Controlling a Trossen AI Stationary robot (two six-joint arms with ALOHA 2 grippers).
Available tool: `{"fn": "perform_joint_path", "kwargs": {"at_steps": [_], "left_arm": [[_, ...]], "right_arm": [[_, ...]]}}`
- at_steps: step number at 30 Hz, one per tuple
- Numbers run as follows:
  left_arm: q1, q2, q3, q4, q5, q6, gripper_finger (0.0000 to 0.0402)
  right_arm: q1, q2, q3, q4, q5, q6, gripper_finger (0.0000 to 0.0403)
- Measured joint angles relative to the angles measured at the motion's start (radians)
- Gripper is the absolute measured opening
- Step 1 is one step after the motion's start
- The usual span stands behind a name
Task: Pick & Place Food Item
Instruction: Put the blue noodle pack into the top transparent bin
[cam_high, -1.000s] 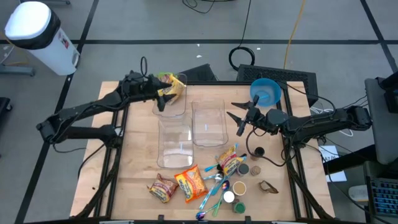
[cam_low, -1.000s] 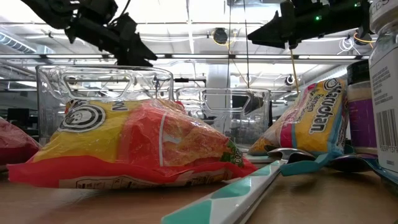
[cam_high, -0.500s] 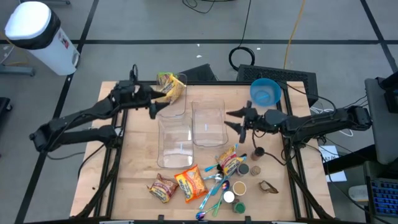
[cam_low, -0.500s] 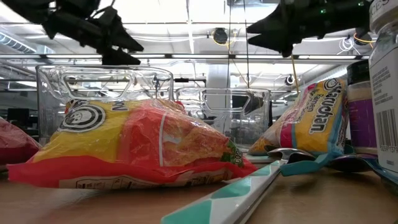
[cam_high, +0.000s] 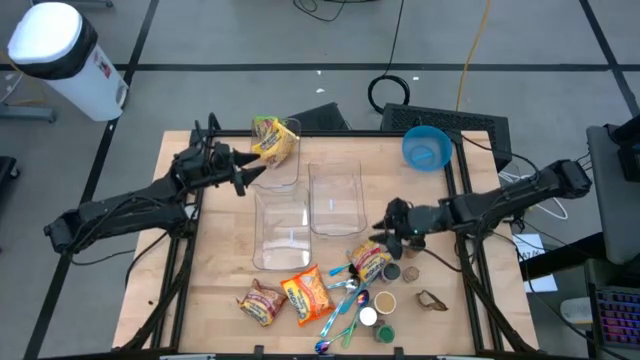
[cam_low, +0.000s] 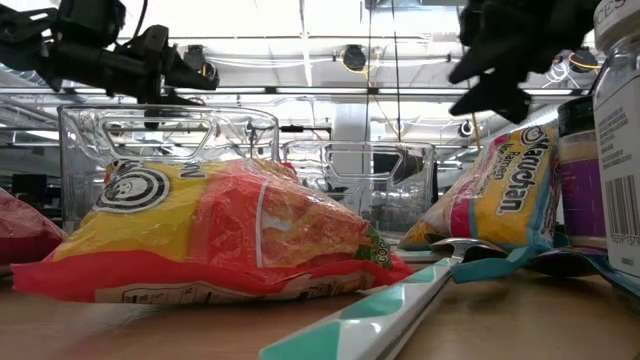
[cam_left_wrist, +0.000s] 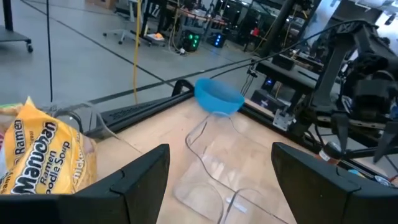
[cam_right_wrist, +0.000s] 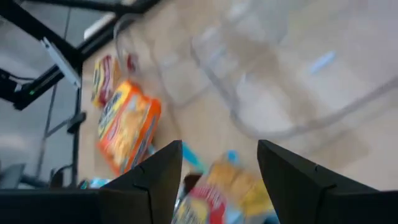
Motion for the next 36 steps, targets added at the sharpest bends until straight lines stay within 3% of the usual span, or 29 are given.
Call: {"fn": "perform_joint_path", "kwargs": {"at_steps": [8,17,23,32,36], "left_arm": [[-0.004,0.0,0.0,-0.005,0.0,0.001,0.0283],[-0.004,0.0,0.0,-0.003,-0.009,0.017,0.0283],[-0.004,0.0,0.0,-0.003,-0.036,0.017,0.0283],[-0.004,0.001,0.0,-0.004,-0.036,0.007,0.0283],[-0.004,0.001,0.0,-0.004,-0.036,0.006,0.0283]], "right_arm": [[0.125,0.05,0.001,-0.107,0.058,0.146,0.0201],[0.128,0.122,0.0,-0.116,0.026,0.167,0.0194],[0.127,0.122,0.0,-0.114,0.026,0.133,0.0139],[0.126,0.094,0.0,-0.095,0.033,0.013,0.0012],[0.122,0.054,0.0,-0.076,0.054,-0.046,0.0008]]}}
